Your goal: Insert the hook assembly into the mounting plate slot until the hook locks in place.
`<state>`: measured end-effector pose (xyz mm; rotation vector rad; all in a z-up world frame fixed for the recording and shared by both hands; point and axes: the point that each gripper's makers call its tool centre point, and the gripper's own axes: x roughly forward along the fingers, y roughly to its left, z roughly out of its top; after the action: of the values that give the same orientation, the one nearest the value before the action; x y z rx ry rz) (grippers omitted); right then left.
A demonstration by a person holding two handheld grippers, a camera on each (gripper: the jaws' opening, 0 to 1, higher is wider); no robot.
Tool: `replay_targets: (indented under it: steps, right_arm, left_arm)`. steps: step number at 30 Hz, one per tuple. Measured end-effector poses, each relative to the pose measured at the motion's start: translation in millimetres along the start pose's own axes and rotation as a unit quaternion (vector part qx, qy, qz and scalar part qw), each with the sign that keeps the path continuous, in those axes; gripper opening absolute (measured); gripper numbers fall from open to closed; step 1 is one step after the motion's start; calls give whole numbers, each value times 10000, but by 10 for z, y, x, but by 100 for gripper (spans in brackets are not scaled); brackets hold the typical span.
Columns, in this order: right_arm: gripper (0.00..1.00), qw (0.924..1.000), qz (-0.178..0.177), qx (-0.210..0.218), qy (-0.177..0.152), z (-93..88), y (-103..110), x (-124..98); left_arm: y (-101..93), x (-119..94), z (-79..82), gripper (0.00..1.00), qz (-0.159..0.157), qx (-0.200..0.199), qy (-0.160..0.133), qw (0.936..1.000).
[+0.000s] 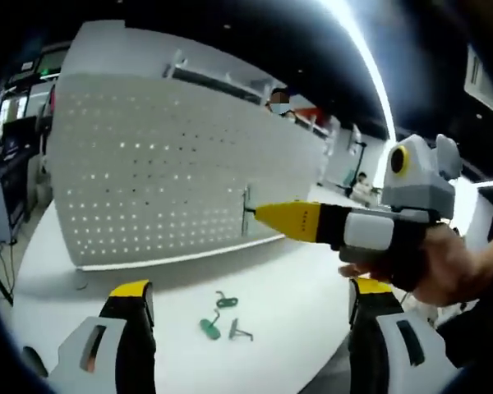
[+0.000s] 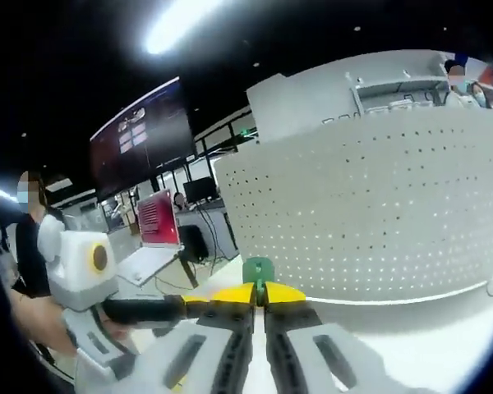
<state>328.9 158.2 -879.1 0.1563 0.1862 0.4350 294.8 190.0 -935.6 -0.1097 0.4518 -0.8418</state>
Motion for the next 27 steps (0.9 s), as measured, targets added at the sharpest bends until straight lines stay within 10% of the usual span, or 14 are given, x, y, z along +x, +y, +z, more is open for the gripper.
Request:
replay_targets:
  steps: [27]
  right_arm:
    - [0,9803,-1348,-992,-1050,784,-753,442]
  left_arm:
    - [167,-61,-45,100,168,-3,214,9996]
